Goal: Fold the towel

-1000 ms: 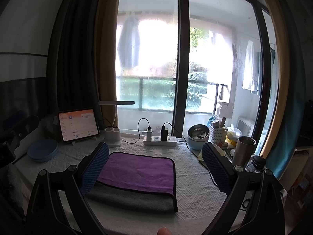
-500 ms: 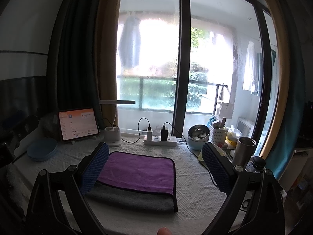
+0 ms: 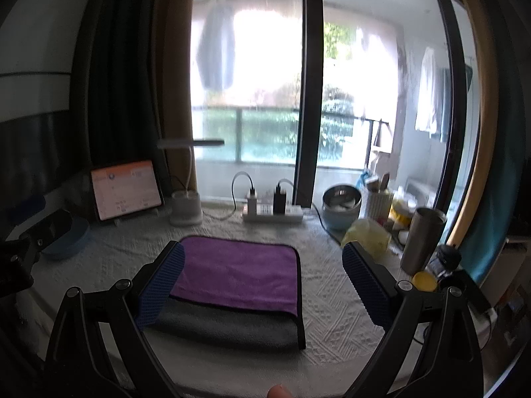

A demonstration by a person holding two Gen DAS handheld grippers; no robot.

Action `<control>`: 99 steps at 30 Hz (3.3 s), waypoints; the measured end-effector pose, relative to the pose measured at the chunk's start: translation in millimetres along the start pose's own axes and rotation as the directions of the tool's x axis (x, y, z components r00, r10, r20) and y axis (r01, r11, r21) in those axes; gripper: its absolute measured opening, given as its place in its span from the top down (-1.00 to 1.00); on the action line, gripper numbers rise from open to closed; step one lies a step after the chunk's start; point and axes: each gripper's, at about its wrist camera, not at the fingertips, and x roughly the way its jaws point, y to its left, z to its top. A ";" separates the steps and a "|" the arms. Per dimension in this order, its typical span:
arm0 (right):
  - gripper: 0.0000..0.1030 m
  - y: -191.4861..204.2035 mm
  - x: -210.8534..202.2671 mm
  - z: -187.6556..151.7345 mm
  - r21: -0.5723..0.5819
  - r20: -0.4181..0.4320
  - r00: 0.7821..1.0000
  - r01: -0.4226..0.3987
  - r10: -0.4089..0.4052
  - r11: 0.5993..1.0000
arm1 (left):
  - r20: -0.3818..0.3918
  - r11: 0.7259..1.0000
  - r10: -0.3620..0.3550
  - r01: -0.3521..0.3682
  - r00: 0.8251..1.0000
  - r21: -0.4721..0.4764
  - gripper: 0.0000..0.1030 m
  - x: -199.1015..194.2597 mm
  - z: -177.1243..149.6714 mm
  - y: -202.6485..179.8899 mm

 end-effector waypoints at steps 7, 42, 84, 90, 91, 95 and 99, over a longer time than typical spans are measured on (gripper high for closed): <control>-0.91 -7.6 38.5 -16.2 0.011 -0.075 0.997 0.004 -0.003 1.000 | -0.123 1.000 -0.002 0.002 0.992 -0.001 -0.99 43.0 -23.1 4.1; -0.12 -59.4 190.4 -129.8 0.149 -0.490 0.859 -0.088 0.151 0.985 | -0.507 1.000 -0.012 0.000 0.862 -0.024 -0.81 172.7 -112.8 17.7; 0.78 -33.4 151.6 -87.5 -0.036 -0.322 0.936 -0.160 0.140 0.987 | -0.460 1.000 0.016 -0.015 0.888 0.006 0.91 155.3 -88.0 16.9; 0.78 -37.4 155.3 -73.0 -0.036 -0.295 0.945 -0.159 0.141 0.987 | -0.431 1.000 0.017 -0.017 0.902 0.005 0.91 158.1 -73.0 20.4; 0.78 -38.3 156.7 -71.3 -0.036 -0.292 0.946 -0.158 0.141 0.987 | -0.425 1.000 0.017 -0.016 0.905 0.005 0.91 159.4 -69.6 21.2; 0.78 -40.7 163.5 -64.4 -0.033 -0.284 0.948 -0.160 0.144 0.987 | -0.407 1.000 0.017 -0.015 0.913 0.009 0.91 164.8 -58.9 22.4; 0.78 -43.4 170.9 -57.7 -0.023 -0.277 0.949 -0.161 0.148 0.987 | -0.395 1.000 0.017 -0.012 0.919 0.016 0.91 171.1 -49.2 23.4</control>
